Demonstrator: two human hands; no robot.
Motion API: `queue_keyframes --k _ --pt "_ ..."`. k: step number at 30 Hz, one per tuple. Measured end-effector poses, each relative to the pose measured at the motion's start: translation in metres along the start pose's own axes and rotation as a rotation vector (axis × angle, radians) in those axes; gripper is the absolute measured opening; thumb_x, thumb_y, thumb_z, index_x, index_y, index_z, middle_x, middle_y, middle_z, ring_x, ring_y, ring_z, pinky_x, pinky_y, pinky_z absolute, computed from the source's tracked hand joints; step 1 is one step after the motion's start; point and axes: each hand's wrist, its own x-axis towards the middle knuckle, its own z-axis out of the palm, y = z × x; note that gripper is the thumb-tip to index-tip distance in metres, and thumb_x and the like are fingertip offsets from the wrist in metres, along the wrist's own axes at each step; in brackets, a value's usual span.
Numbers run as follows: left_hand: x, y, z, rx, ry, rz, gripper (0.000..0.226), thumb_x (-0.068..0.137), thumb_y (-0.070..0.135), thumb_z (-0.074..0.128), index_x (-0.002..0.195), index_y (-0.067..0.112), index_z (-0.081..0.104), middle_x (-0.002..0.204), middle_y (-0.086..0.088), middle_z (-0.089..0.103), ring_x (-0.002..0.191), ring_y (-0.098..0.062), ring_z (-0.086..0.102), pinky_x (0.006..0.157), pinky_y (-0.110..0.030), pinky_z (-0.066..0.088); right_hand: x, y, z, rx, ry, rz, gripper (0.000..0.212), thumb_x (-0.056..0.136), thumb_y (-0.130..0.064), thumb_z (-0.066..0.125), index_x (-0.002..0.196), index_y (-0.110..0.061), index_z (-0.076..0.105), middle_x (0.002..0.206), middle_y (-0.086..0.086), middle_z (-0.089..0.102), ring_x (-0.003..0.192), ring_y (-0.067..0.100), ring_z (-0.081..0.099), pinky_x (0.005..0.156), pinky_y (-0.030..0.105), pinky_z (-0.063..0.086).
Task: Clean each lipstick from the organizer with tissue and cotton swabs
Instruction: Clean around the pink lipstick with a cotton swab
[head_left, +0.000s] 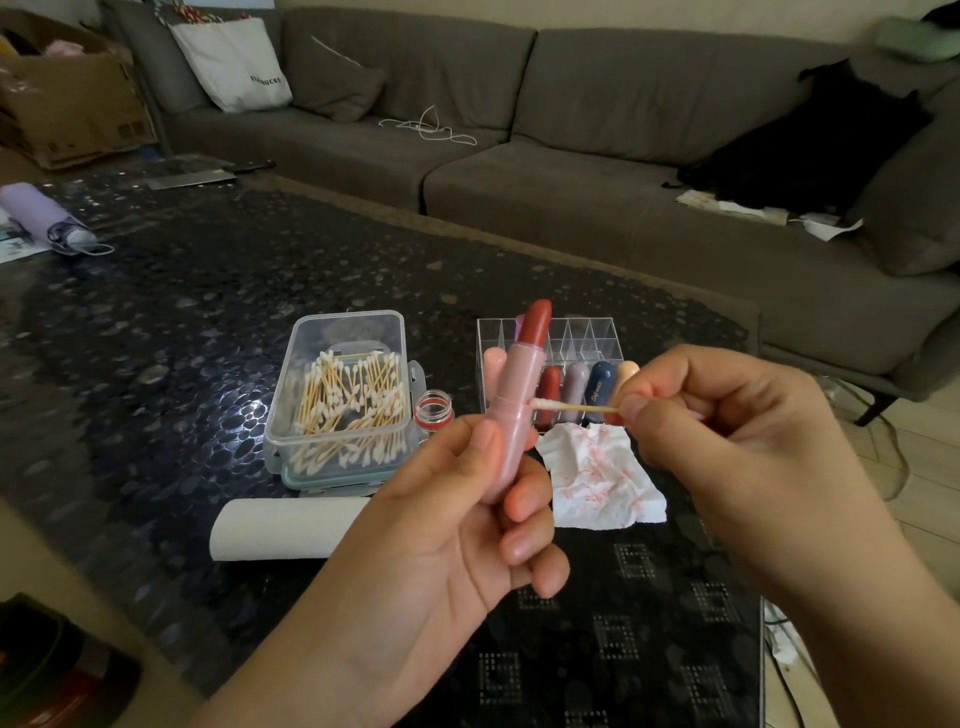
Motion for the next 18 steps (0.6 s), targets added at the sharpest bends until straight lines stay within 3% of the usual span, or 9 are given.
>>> queue_keyframes --k 7,18 --pt "0.0028 -0.0015 0.0007 0.018 0.045 0.029 0.023 0.077 0.029 0.057 0.081 0.010 0.070 0.065 -0.006 0.050 0.050 -0.014 0.045 0.047 -0.027 0.045 -0.0027 0.0005 0.0019 -0.062 -0.017 -0.065 0.013 0.076 -0.016 0.060 0.064 -0.020 0.063 0.045 -0.008 0.043 0.039 0.001 0.034 0.043 0.007 0.030" --pt "0.0025 0.0009 0.0016 0.019 0.049 0.039 0.028 0.077 0.031 0.056 0.083 0.009 0.071 0.064 -0.005 0.049 0.050 -0.013 0.044 0.046 -0.027 0.044 -0.0027 0.0036 0.0022 -0.061 -0.018 -0.073 0.010 0.077 -0.018 0.061 0.068 -0.017 0.063 0.046 -0.009 0.040 0.040 0.002 0.034 0.044 0.006 0.029"
